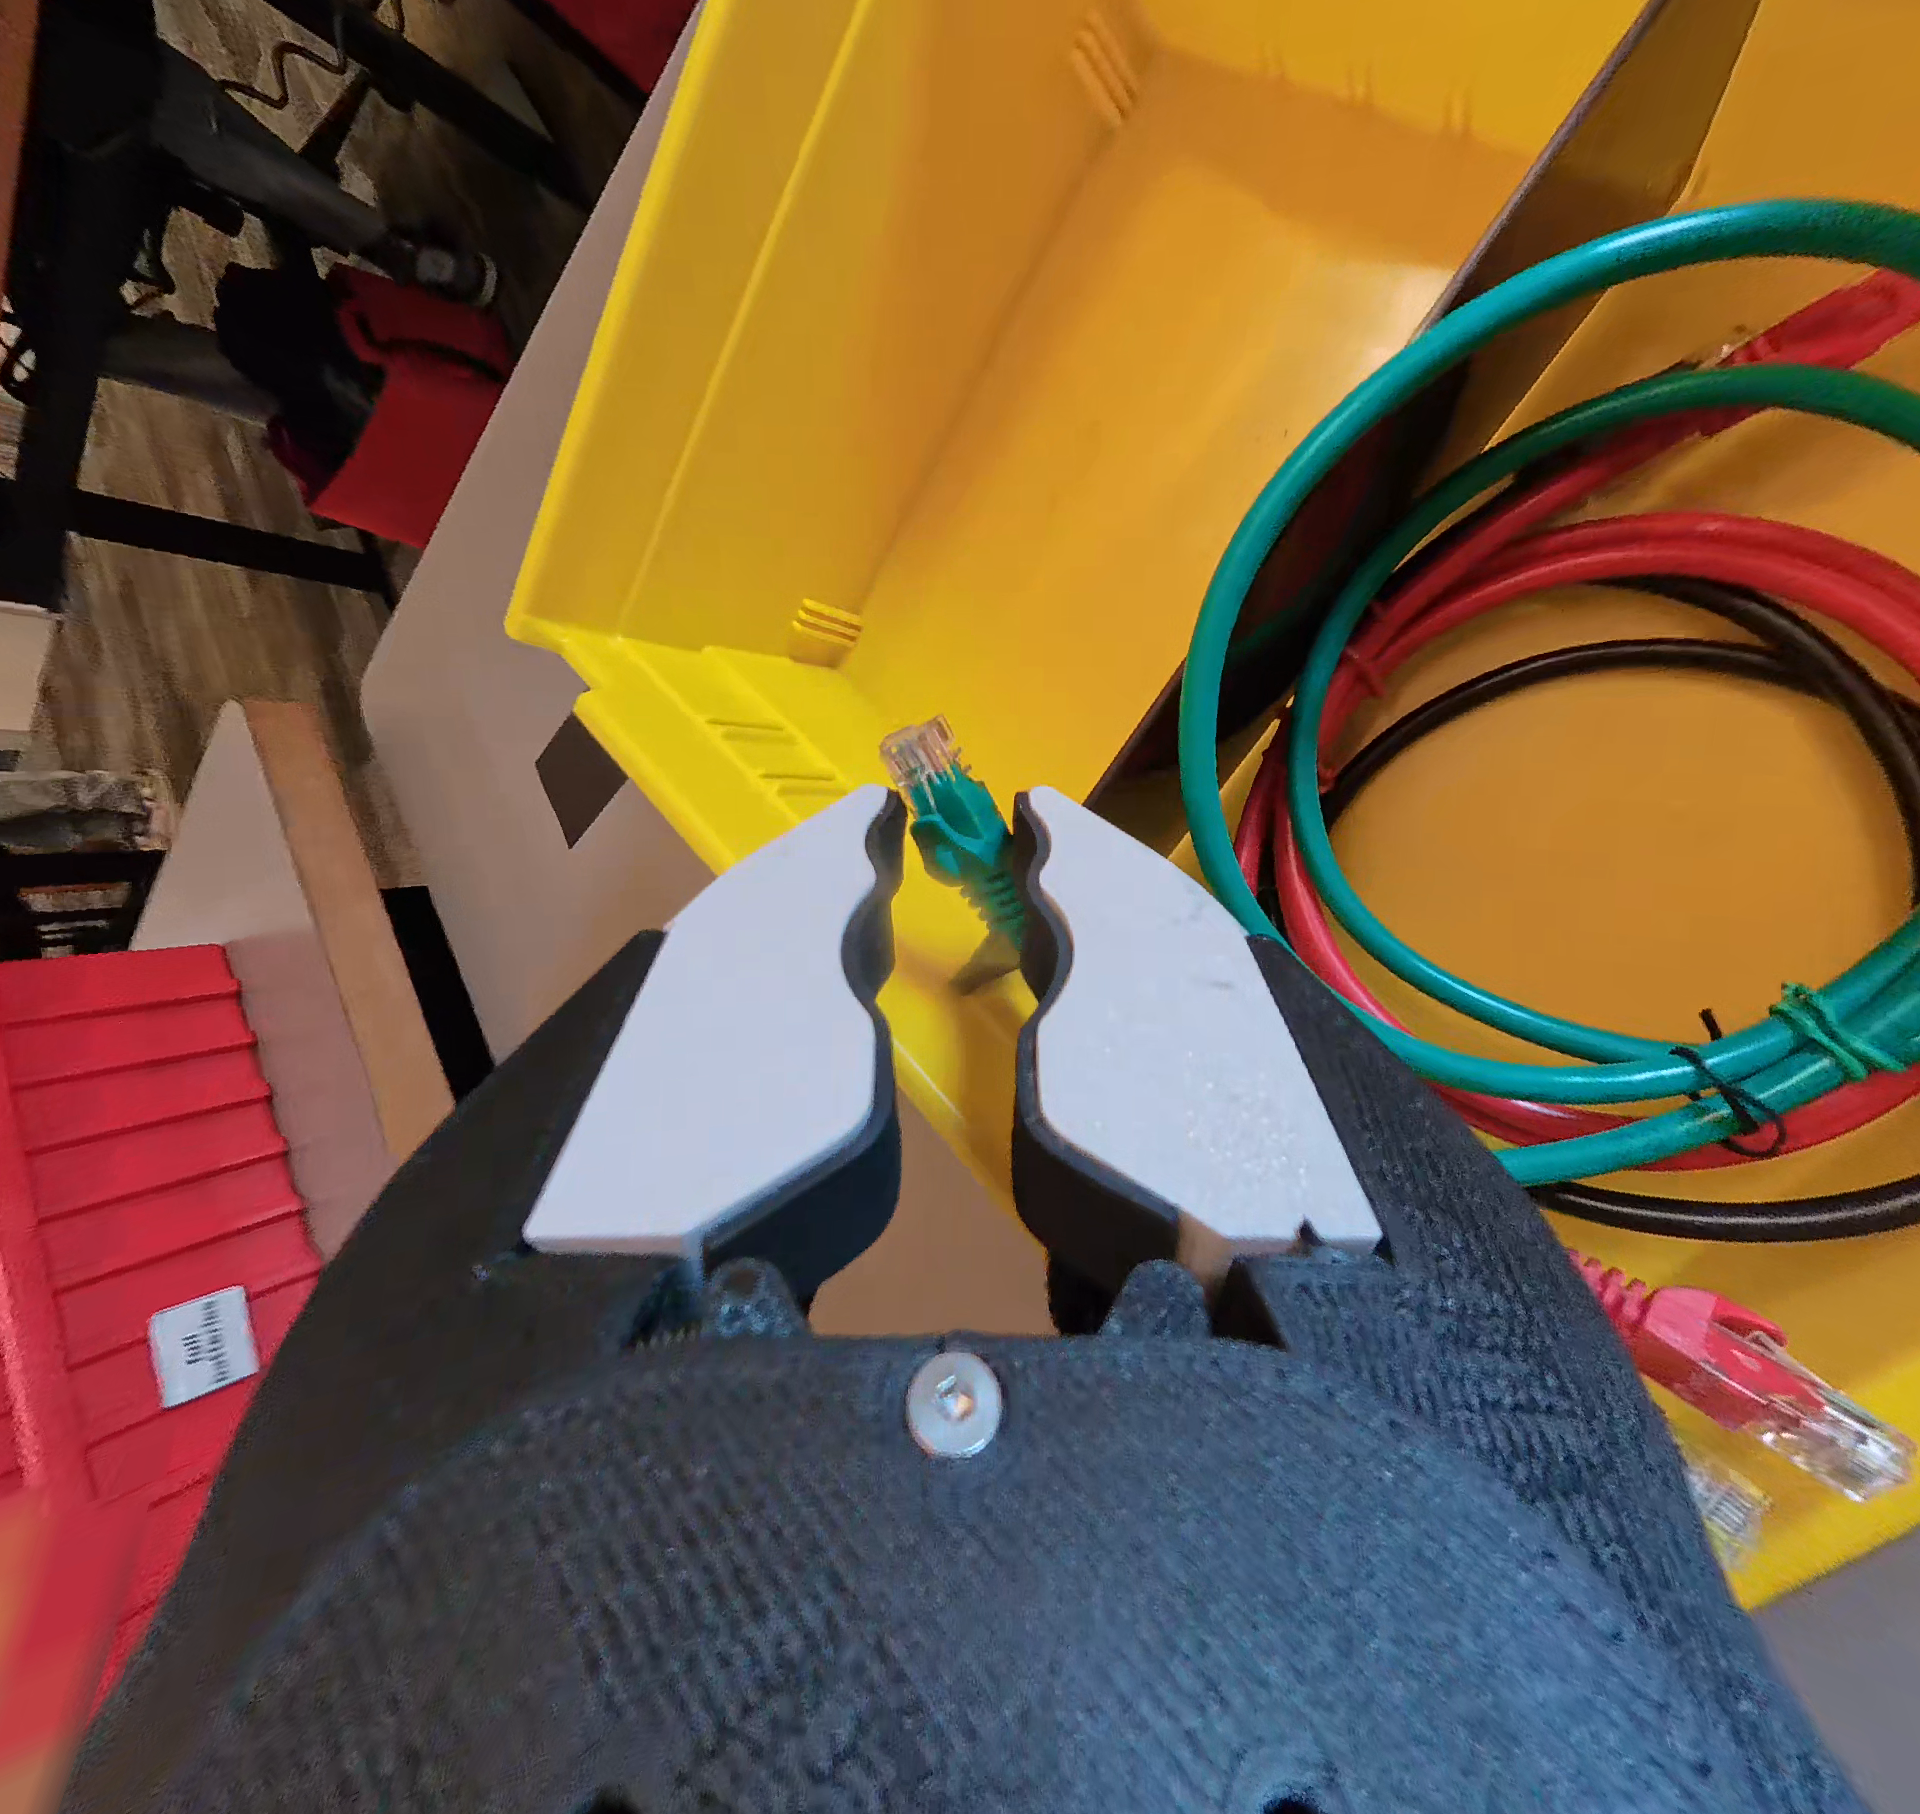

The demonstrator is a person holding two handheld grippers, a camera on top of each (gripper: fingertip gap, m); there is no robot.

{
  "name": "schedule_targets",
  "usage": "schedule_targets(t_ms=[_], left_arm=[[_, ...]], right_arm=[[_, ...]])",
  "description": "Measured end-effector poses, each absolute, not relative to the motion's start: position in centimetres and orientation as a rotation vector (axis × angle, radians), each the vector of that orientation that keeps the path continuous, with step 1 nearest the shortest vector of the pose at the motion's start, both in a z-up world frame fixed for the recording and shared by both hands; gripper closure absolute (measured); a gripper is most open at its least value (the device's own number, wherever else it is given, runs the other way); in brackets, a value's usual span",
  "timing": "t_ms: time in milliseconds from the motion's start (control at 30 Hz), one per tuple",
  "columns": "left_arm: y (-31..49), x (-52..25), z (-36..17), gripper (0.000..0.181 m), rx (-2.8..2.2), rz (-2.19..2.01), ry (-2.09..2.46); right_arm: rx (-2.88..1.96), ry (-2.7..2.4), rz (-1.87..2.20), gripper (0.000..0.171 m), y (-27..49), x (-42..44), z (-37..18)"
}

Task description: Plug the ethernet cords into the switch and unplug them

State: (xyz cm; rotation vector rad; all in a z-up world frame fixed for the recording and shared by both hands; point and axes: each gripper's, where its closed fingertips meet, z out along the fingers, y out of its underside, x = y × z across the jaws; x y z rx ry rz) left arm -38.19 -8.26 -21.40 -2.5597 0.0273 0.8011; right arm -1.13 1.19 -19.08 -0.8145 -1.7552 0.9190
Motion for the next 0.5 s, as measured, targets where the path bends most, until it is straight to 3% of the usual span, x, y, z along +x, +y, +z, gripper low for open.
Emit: schedule_targets(t_ms=[200, 500], left_arm=[[-7.1, -36.7, -18.8, 0.166, -2.440, 0.809, 0.103], [-8.1, -29.0, -2.1, 0.168, -2.108, 0.702, 0.252]], right_arm=[[-0.815, -1.735, 0.917, 0.143, 1.4, -1.0, -18.7], [-0.837, -1.637, 0.965, 0.143, 2.4, -0.8, -17.0]])
